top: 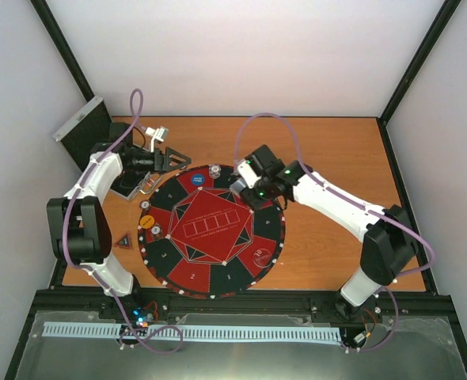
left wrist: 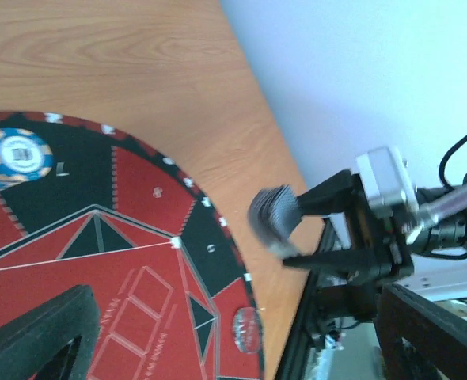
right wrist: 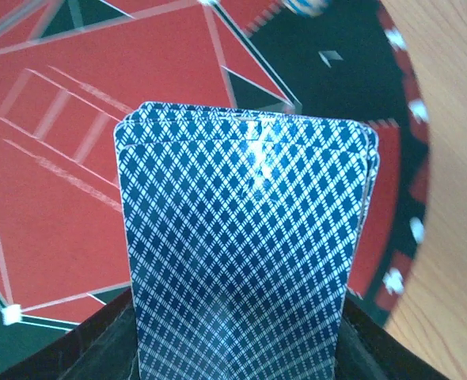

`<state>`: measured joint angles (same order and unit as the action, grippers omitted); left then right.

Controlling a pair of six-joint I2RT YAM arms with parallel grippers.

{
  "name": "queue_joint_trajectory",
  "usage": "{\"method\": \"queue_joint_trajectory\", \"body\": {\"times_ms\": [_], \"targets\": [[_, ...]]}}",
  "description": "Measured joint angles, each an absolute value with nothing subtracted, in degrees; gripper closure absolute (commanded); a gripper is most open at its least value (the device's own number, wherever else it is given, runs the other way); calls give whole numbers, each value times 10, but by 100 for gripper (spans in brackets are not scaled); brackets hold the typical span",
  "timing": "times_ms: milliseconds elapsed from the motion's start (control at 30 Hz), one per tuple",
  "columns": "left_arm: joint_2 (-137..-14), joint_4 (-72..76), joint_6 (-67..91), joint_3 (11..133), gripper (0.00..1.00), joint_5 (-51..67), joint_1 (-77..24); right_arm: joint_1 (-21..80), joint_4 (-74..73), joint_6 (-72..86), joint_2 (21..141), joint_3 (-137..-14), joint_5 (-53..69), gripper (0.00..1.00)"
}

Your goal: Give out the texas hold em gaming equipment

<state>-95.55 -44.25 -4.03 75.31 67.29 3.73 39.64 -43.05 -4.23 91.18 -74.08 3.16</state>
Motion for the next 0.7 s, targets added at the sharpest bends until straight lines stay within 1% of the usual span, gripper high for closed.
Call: {"method": "queue_joint_trajectory", "body": {"times_ms": [133, 267, 433, 700], "targets": [[-955, -413, -28, 739, 2, 706, 9, 448, -431, -83, 944, -798, 46, 63], [-960, -394, -17, 713, 8, 738, -12, 479, -427, -121, 974, -851, 59, 63], [-970, -384, -12, 702, 17, 754, -18, 496, -425, -161, 994, -884, 68, 63], [-970, -389, -35, 700, 19, 781, -22, 505, -424, -193, 1022, -917, 75, 63]]}}
